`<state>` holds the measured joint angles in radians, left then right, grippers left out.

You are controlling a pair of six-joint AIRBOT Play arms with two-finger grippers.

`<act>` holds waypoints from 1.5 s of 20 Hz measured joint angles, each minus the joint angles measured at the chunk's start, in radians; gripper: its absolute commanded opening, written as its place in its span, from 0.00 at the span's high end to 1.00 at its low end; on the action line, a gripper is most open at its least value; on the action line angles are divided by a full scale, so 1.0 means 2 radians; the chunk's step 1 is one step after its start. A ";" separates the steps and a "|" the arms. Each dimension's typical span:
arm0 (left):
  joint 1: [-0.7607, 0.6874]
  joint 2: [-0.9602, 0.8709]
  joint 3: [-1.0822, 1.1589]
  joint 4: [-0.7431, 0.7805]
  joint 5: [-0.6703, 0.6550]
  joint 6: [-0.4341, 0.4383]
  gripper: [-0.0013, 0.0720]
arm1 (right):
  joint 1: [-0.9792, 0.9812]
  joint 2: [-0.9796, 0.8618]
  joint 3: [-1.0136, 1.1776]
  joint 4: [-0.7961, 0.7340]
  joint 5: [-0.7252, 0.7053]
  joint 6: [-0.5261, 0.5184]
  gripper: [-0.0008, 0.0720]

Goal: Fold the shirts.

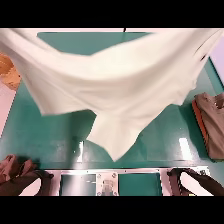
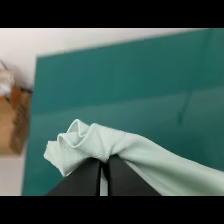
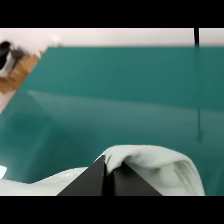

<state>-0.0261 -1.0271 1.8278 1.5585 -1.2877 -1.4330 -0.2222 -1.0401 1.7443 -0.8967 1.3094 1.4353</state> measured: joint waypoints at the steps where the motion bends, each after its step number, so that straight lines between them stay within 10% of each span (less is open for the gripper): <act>1: 0.000 -0.006 -0.035 -0.012 0.000 -0.001 0.95 | 0.005 -0.001 -0.045 -0.003 -0.013 -0.005 0.97; 11: 0.000 -0.163 -0.368 -0.193 0.135 0.046 0.95 | 0.064 -0.142 -0.372 0.002 -0.249 -0.040 0.94; 13: 0.000 -0.196 -0.376 -0.213 0.147 0.055 0.95 | 0.064 -0.163 -0.375 0.004 -0.260 -0.042 0.66; 14: 0.000 -0.207 -0.374 -0.214 0.144 0.057 0.94 | 0.060 -0.169 -0.368 0.005 -0.260 -0.042 0.59; 16: 0.000 -0.220 -0.351 -0.203 0.127 0.061 0.37 | 0.041 -0.175 -0.343 0.003 -0.239 -0.043 0.59; 24: 0.094 -0.220 -0.236 -0.148 -0.006 0.062 0.38 | -0.081 -0.093 -0.319 -0.007 -0.070 -0.042 0.59; 30: 0.158 -0.241 -0.320 -0.223 0.022 0.121 0.38 | -0.106 0.017 -0.488 -0.009 -0.040 -0.033 0.48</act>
<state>0.2897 -1.5082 1.1877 1.1126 -1.2446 -1.1908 -0.4347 -1.0058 0.7677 -0.9150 1.2293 1.3693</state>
